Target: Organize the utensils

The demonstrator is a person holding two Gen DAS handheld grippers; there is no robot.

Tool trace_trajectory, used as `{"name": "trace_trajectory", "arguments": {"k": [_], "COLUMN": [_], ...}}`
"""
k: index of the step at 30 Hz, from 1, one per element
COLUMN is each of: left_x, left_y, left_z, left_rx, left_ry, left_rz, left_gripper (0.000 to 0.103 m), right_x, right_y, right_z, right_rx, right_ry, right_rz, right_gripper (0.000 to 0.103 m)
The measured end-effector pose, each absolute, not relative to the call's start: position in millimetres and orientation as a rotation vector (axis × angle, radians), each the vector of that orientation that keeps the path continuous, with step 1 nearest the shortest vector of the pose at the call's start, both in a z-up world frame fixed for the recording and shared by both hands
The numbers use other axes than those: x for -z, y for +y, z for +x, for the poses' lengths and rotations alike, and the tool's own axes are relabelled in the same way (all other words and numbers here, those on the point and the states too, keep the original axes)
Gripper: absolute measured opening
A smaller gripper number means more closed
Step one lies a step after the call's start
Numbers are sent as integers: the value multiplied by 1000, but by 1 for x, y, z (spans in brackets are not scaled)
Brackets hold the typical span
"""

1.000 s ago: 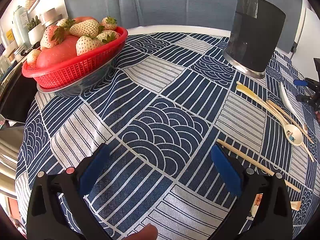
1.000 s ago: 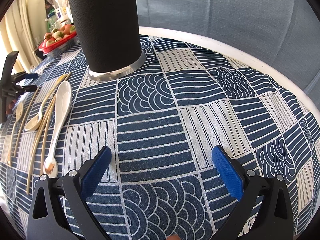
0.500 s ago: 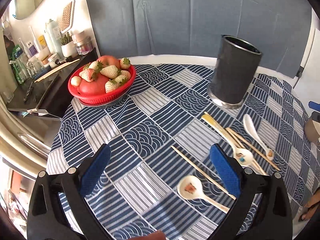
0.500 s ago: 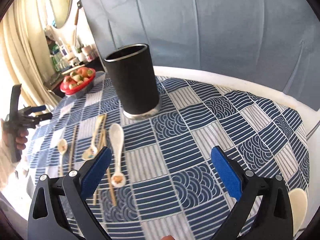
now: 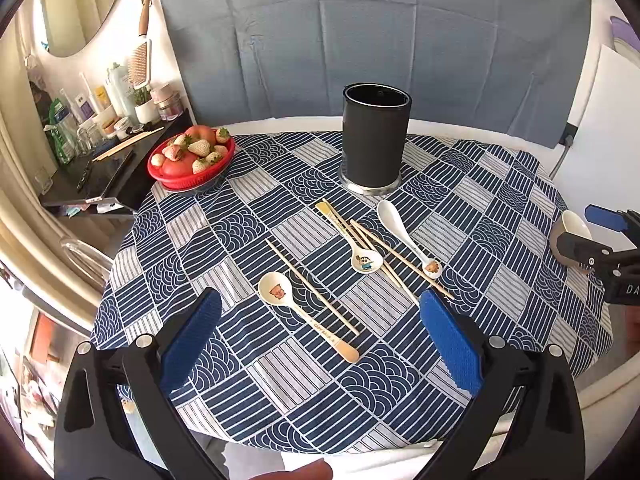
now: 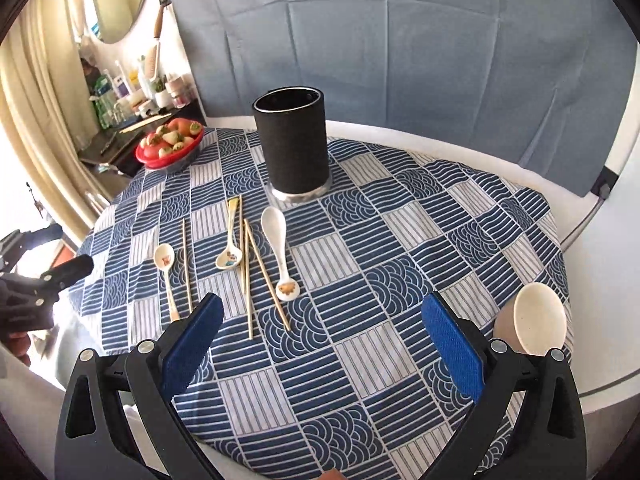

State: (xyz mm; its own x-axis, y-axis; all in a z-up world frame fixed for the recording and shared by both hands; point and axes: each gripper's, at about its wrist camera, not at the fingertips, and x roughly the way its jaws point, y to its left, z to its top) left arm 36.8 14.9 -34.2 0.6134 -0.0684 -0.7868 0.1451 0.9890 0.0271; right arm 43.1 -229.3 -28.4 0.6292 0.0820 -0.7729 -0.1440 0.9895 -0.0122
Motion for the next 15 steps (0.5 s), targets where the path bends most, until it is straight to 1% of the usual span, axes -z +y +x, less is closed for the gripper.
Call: {"name": "trace_trajectory", "arguments": {"k": [6,15], "left_x": [20,17], "left_y": [13,8], "left_z": [26,20], "left_rx": [67,47], "left_ry": [885,889], "left_rz": [76,32], "left_gripper": [97,97], "right_x": [14,10], "right_y": [-227,-235], "right_z": [31,28], "right_rx": [-159,-157], "right_ry": [866,855], "right_rz": [-55,-38], "right_gripper": [95,95]}}
